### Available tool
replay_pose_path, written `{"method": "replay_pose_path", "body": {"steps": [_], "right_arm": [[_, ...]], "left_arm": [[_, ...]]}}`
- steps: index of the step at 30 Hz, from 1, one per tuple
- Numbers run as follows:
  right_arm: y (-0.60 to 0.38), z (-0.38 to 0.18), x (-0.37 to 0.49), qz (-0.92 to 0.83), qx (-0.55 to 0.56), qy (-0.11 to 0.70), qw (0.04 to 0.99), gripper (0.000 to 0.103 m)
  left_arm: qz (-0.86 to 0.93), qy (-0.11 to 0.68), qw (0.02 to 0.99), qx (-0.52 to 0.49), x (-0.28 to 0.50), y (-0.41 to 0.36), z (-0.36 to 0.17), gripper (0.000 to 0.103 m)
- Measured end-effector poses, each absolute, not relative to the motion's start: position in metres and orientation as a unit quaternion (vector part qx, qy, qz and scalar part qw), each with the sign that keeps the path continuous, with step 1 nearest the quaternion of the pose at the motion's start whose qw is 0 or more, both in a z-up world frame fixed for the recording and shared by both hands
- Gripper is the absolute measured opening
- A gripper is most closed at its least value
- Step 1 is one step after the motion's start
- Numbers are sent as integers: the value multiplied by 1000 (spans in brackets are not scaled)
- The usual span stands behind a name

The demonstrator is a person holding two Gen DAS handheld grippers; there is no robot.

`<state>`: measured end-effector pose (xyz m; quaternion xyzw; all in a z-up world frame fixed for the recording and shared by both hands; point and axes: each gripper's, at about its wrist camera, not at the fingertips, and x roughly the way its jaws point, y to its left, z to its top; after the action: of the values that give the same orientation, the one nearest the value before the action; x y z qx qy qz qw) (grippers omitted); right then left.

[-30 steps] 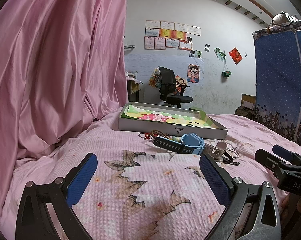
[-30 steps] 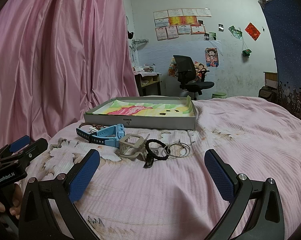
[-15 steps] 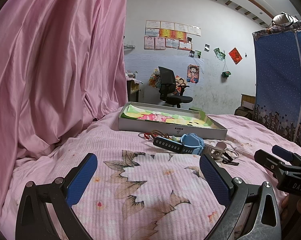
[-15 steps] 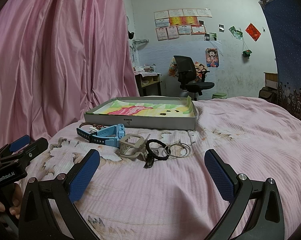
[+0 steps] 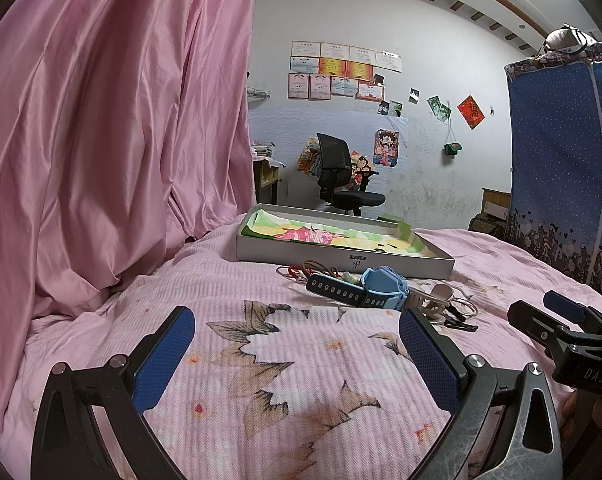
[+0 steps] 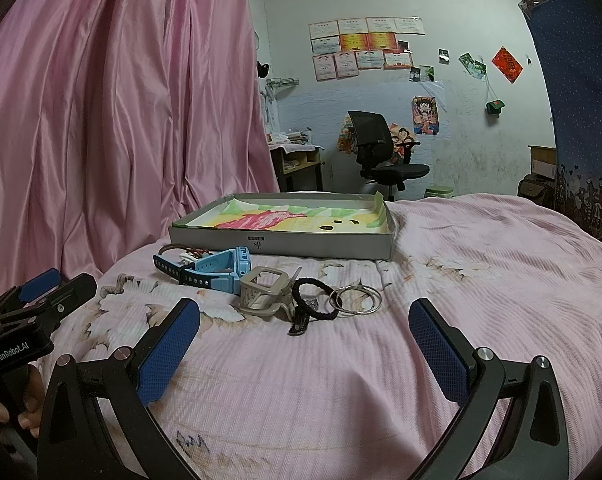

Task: Organize jewelry

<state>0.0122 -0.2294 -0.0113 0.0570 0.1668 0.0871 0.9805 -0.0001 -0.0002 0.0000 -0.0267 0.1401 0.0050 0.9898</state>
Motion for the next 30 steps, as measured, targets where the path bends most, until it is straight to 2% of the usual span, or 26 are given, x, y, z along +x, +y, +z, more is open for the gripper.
{"method": "replay_pose_path", "body": {"steps": [15, 30], "right_arm": [[-227, -10, 13, 83, 51, 177, 979, 102], [-235, -1, 55, 106, 57, 215, 969, 102]], "left_arm": [[5, 146, 989, -28, 1, 0, 0, 103], [-17, 228, 973, -38, 52, 2, 9, 103]]}}
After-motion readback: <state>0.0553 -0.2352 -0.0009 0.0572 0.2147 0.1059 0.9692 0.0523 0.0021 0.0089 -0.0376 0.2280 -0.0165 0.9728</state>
